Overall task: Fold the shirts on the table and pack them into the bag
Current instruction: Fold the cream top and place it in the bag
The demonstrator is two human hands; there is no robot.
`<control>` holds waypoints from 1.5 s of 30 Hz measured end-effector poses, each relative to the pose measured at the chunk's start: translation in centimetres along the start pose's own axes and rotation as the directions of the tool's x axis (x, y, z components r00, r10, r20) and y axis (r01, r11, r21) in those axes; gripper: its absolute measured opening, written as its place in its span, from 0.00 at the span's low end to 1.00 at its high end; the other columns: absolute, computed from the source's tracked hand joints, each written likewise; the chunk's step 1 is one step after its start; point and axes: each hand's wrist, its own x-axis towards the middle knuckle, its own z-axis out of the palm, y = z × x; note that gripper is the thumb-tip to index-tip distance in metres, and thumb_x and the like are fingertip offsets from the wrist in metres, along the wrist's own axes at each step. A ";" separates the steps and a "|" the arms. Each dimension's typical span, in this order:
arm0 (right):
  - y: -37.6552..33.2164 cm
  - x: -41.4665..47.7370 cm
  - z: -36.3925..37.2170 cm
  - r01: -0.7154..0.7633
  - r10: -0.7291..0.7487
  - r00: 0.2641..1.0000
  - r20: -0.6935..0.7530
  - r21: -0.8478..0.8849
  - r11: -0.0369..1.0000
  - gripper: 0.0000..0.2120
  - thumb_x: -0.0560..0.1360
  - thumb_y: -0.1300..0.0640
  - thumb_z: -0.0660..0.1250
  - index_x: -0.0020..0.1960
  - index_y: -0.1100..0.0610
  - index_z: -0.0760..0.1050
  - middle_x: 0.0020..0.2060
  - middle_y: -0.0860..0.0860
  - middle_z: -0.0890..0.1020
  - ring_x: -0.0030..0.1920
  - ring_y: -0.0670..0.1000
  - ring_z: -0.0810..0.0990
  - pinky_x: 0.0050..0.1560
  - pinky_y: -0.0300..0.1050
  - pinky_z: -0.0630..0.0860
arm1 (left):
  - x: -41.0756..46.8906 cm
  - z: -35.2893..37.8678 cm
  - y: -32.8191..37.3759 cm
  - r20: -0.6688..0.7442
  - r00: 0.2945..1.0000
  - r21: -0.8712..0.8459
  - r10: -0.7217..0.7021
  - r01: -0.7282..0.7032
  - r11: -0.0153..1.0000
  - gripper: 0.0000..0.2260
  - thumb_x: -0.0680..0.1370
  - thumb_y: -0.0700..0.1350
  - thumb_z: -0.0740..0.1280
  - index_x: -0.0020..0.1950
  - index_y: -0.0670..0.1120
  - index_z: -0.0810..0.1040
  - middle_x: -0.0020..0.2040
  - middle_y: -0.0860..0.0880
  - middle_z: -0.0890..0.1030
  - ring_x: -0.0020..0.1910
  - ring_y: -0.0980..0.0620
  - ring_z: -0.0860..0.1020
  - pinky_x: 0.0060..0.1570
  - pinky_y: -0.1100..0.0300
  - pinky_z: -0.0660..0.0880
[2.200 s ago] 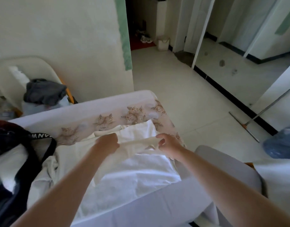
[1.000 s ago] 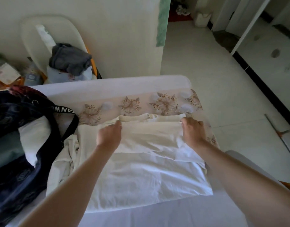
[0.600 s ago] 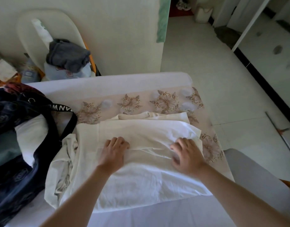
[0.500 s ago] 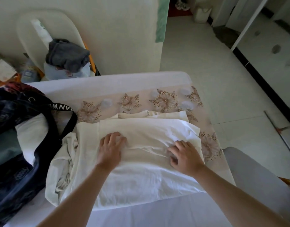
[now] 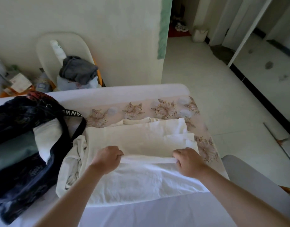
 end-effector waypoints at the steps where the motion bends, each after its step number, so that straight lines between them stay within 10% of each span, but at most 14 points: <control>1: -0.1 -0.5 0.0 -0.006 0.004 0.995 0.100 0.020 1.000 0.04 0.64 0.59 0.57 0.35 0.51 0.65 0.29 0.44 0.66 0.28 0.50 0.65 0.32 0.41 0.61 | -0.5 0.3 0.0 0.130 0.986 0.011 -0.100 0.099 0.995 0.16 0.75 0.50 0.56 0.47 0.52 0.84 0.49 0.55 0.82 0.48 0.50 0.80 0.46 0.57 0.77; 5: -0.1 -1.8 0.8 -0.154 0.128 0.950 0.286 0.069 0.986 0.04 0.67 0.55 0.60 0.33 0.49 0.68 0.33 0.44 0.71 0.33 0.48 0.71 0.32 0.37 0.60 | -1.4 1.6 0.6 0.182 0.952 0.170 -0.244 0.214 0.962 0.20 0.78 0.59 0.54 0.51 0.50 0.82 0.53 0.53 0.81 0.53 0.50 0.80 0.49 0.57 0.75; 11: 1.3 -2.7 0.5 -0.419 0.439 0.888 -0.134 0.155 0.895 0.05 0.72 0.60 0.65 0.44 0.52 0.77 0.42 0.45 0.77 0.40 0.50 0.77 0.39 0.46 0.73 | 3.4 1.1 8.1 0.070 0.986 0.080 -0.150 0.144 0.986 0.12 0.80 0.48 0.56 0.49 0.47 0.78 0.47 0.48 0.78 0.50 0.46 0.79 0.43 0.55 0.73; 15: 3.6 -4.4 -0.3 -0.720 0.745 0.667 -0.023 0.236 0.652 0.04 0.79 0.51 0.62 0.50 0.51 0.72 0.47 0.44 0.74 0.48 0.52 0.77 0.44 0.47 0.73 | 9.6 1.5 16.0 0.083 0.996 -0.142 0.044 -0.032 0.989 0.11 0.81 0.44 0.59 0.61 0.49 0.77 0.56 0.49 0.79 0.57 0.47 0.76 0.52 0.53 0.75; 21: 5.4 -6.4 0.8 -0.752 0.759 0.623 0.191 0.415 0.513 0.12 0.78 0.44 0.66 0.39 0.49 0.76 0.33 0.45 0.80 0.37 0.45 0.78 0.40 0.44 0.74 | 16.7 5.2 24.9 0.243 0.960 -0.135 0.137 -0.107 0.985 0.16 0.84 0.47 0.56 0.70 0.46 0.71 0.64 0.45 0.75 0.62 0.43 0.73 0.61 0.51 0.70; 25: 6.0 -7.2 1.2 -0.728 0.761 0.615 0.206 0.517 0.449 0.11 0.75 0.45 0.72 0.39 0.49 0.77 0.33 0.45 0.80 0.35 0.43 0.77 0.38 0.40 0.71 | 19.9 7.7 26.4 0.286 0.958 0.047 -0.008 -0.006 0.999 0.17 0.83 0.52 0.55 0.65 0.45 0.74 0.58 0.45 0.80 0.57 0.44 0.77 0.54 0.53 0.70; 29: 6.1 -8.3 1.5 -0.739 0.808 0.559 0.187 0.555 0.383 0.11 0.72 0.49 0.75 0.37 0.49 0.75 0.31 0.43 0.78 0.33 0.42 0.75 0.35 0.37 0.69 | 22.6 7.2 25.9 0.182 0.961 -0.337 -0.208 0.260 0.905 0.12 0.82 0.49 0.57 0.55 0.49 0.80 0.46 0.48 0.81 0.45 0.45 0.78 0.42 0.56 0.72; 33: 6.4 -8.6 1.6 -0.804 0.846 0.489 0.211 0.486 0.344 0.06 0.74 0.49 0.72 0.46 0.49 0.77 0.41 0.44 0.81 0.44 0.47 0.80 0.47 0.45 0.77 | 22.8 7.0 25.3 0.155 0.977 -0.400 -0.144 0.195 0.895 0.11 0.82 0.48 0.59 0.42 0.50 0.76 0.38 0.50 0.78 0.43 0.44 0.79 0.40 0.55 0.72; 40: 4.5 -6.3 1.5 -0.569 0.556 0.796 -0.237 0.017 0.822 0.24 0.71 0.58 0.67 0.68 0.54 0.70 0.65 0.55 0.74 0.64 0.59 0.73 0.62 0.54 0.73 | 14.5 8.8 22.8 -0.311 0.911 -0.111 0.271 -0.318 0.942 0.10 0.79 0.41 0.63 0.59 0.47 0.77 0.58 0.49 0.77 0.56 0.48 0.75 0.58 0.53 0.69; 45: 3.6 -6.8 4.3 -0.528 0.531 0.847 0.019 -0.081 0.845 0.31 0.79 0.42 0.52 0.78 0.56 0.60 0.77 0.58 0.63 0.78 0.58 0.58 0.75 0.54 0.51 | 8.3 11.9 15.0 0.020 0.923 0.111 0.385 -0.385 0.916 0.24 0.80 0.53 0.57 0.76 0.51 0.66 0.78 0.48 0.63 0.76 0.45 0.62 0.71 0.46 0.59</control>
